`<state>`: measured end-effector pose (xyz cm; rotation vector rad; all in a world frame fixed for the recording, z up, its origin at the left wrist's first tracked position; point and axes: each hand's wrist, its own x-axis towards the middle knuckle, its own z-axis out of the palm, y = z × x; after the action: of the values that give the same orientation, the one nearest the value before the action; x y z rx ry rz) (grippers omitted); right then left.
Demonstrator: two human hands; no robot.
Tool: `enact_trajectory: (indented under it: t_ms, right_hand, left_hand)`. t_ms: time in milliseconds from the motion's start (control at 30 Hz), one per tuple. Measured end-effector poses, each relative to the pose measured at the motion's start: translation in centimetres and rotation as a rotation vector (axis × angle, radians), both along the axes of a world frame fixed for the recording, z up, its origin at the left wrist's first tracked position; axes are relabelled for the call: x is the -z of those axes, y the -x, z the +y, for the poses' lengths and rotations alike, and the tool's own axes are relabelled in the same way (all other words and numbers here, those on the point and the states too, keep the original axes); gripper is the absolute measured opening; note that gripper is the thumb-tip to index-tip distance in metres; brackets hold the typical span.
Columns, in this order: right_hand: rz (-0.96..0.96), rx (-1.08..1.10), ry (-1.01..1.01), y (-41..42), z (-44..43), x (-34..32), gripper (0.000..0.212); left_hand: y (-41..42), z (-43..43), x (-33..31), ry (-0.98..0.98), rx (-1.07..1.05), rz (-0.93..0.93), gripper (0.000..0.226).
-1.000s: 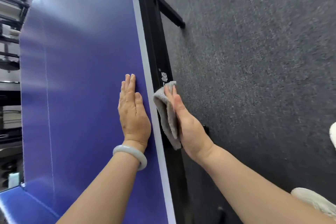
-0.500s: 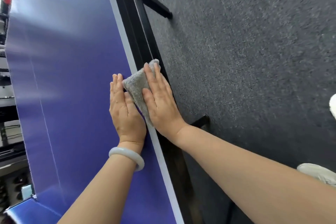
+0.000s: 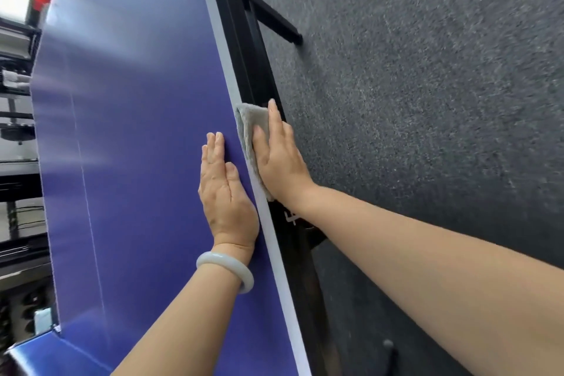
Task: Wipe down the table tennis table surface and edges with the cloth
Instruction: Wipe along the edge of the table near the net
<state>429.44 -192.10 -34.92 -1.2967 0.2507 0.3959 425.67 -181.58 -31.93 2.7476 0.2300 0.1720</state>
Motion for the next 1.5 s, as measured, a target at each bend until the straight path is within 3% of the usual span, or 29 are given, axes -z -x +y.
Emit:
enact_trajectory:
  t_ms: [167, 267, 367, 567, 767, 967, 1100, 1500]
  right_hand:
    - [0.016, -0.095, 0.17, 7.6, 0.2, -1.4, 0.068]
    - [0.077, -0.11, 0.086, 11.1, -0.2, -1.9, 0.069]
    - [0.086, -0.068, 0.153, 8.3, 0.2, -2.3, 0.069]
    - [0.085, 0.017, 0.138, -5.2, 0.7, -1.6, 0.068]
    - [0.056, -0.066, 0.093, -1.8, 0.0, -1.2, 0.084]
    - [0.083, -0.01, 0.217, -5.5, 1.1, -1.7, 0.081]
    - [0.136, 0.014, 0.173, -10.3, 1.2, -1.2, 0.08]
    - [0.062, -0.111, 0.115, -10.1, 0.0, -0.3, 0.08]
  left_hand:
    - [0.0, -0.6, -0.2, -0.014, -0.013, 0.005, 0.047]
    - [-0.1, -0.7, -0.3, -0.022, -0.016, 0.013, 0.047]
    - [0.0, -0.9, -0.5, -0.033, -0.029, 0.038, 0.049]
    - [0.1, -0.7, -0.9, -0.049, -0.033, 0.067, 0.049]
    - [-0.1, -1.4, -1.1, -0.055, -0.049, 0.082, 0.049]
    - [0.1, -1.7, -1.5, -0.089, -0.069, 0.123, 0.052]
    - [0.4, -2.0, -1.8, -0.142, -0.082, 0.168, 0.053]
    - [-2.6, -1.3, -3.6, -0.287, 0.045, 0.151, 0.043]
